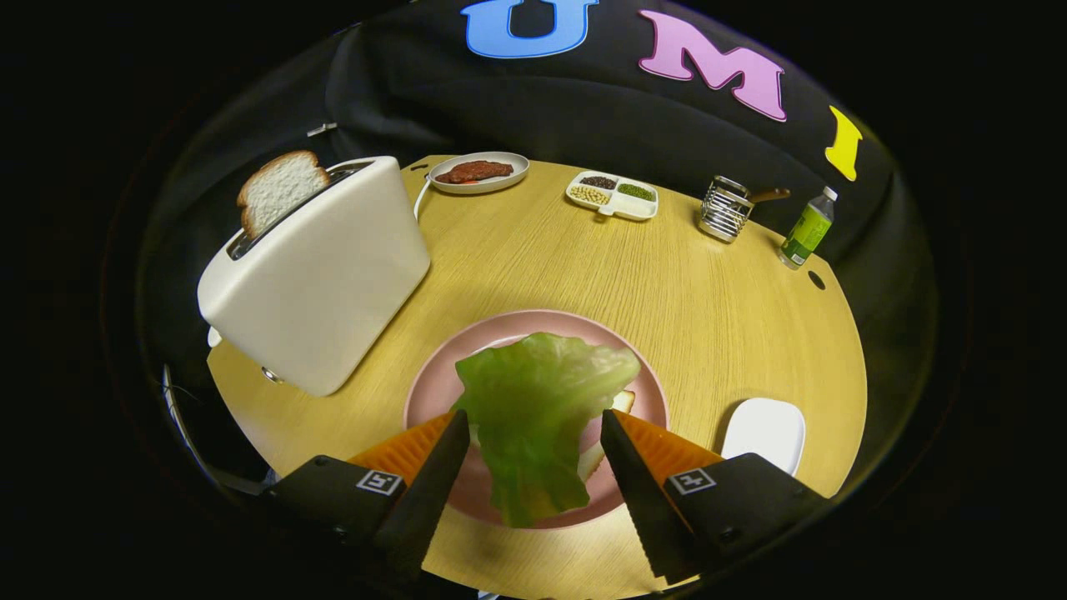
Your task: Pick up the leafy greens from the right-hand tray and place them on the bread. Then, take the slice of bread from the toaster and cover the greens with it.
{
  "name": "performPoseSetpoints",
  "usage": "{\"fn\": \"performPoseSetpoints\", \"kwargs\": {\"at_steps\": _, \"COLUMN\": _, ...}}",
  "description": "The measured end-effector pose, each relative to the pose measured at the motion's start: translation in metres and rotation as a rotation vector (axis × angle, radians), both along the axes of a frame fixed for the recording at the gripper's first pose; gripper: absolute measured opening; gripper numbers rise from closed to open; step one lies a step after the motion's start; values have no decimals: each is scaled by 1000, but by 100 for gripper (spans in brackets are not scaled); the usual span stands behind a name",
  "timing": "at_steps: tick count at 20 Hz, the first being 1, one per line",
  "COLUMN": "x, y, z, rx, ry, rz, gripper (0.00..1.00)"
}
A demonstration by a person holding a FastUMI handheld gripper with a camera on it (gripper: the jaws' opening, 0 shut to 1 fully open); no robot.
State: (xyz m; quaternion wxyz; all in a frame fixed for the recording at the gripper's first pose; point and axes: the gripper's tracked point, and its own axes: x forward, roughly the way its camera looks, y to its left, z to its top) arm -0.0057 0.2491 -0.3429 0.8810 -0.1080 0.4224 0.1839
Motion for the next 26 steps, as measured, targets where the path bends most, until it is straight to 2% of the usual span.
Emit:
{"fn": "performPoseSetpoints", "kwargs": {"at_steps": 3, "x": 1, "y": 5, "z": 21, "rx": 28, "ry": -42, "rz": 3, "gripper": 99}}
{"fn": "performPoseSetpoints", "kwargs": {"at_steps": 7, "x": 1, "y": 26, "z": 65, "rx": 84, "ry": -131, "rz": 50, "gripper": 99}}
{"fn": "performPoseSetpoints", "kwargs": {"at_steps": 16, "x": -13, "y": 120, "z": 184, "rx": 302, "ry": -324, "rz": 182, "gripper": 99}}
{"fn": "performPoseSetpoints", "kwargs": {"at_steps": 19, "x": -15, "y": 152, "z": 193, "rx": 334, "ry": -321, "rz": 200, "gripper": 99}}
{"fn": "performPoseSetpoints", "kwargs": {"at_steps": 26, "x": -11, "y": 209, "z": 176, "rx": 332, "ry": -261, "rz": 202, "gripper": 98}}
